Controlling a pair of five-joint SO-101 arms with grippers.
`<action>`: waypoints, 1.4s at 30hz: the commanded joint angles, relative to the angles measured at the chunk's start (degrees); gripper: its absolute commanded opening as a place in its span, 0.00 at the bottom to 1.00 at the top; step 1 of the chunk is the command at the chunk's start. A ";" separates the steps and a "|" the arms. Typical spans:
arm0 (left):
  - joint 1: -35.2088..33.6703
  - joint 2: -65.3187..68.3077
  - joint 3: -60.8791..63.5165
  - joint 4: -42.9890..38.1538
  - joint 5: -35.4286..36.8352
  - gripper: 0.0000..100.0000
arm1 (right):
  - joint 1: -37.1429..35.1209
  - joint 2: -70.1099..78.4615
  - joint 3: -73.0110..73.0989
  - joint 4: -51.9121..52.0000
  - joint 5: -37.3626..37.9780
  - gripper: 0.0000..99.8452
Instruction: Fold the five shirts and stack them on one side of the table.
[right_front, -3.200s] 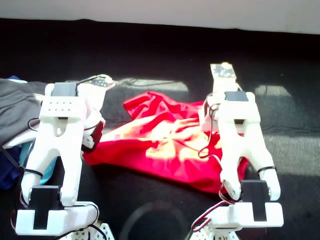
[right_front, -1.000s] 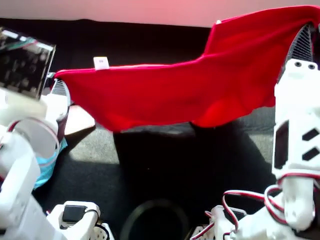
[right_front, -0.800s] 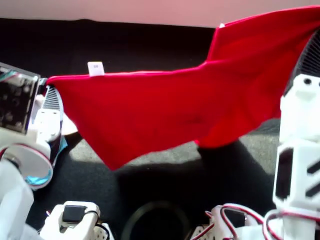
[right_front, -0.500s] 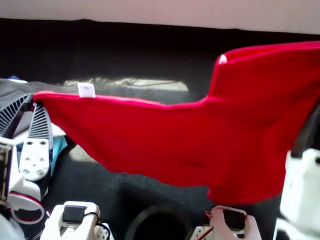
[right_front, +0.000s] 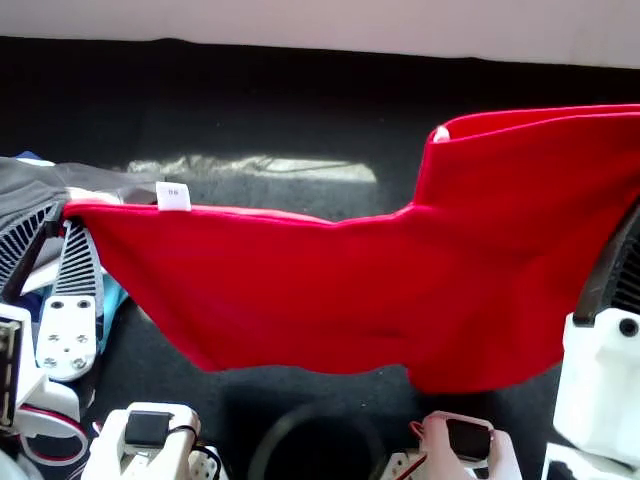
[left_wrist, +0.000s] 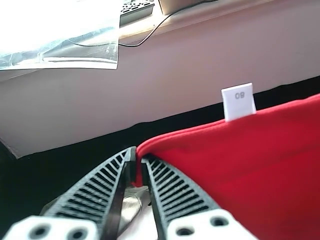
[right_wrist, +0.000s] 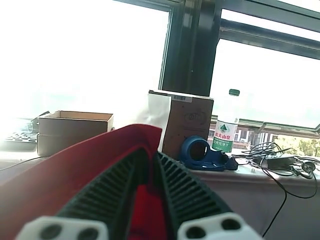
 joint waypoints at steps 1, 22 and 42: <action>0.48 -0.04 0.13 1.85 0.26 0.01 | 0.40 -0.22 0.13 1.27 0.09 0.01; -6.20 -22.02 19.65 -3.52 2.29 0.01 | 0.40 -5.23 0.04 5.14 0.00 0.01; -2.33 6.29 22.55 -18.20 2.20 0.01 | 0.04 9.80 30.90 -11.12 -2.90 0.01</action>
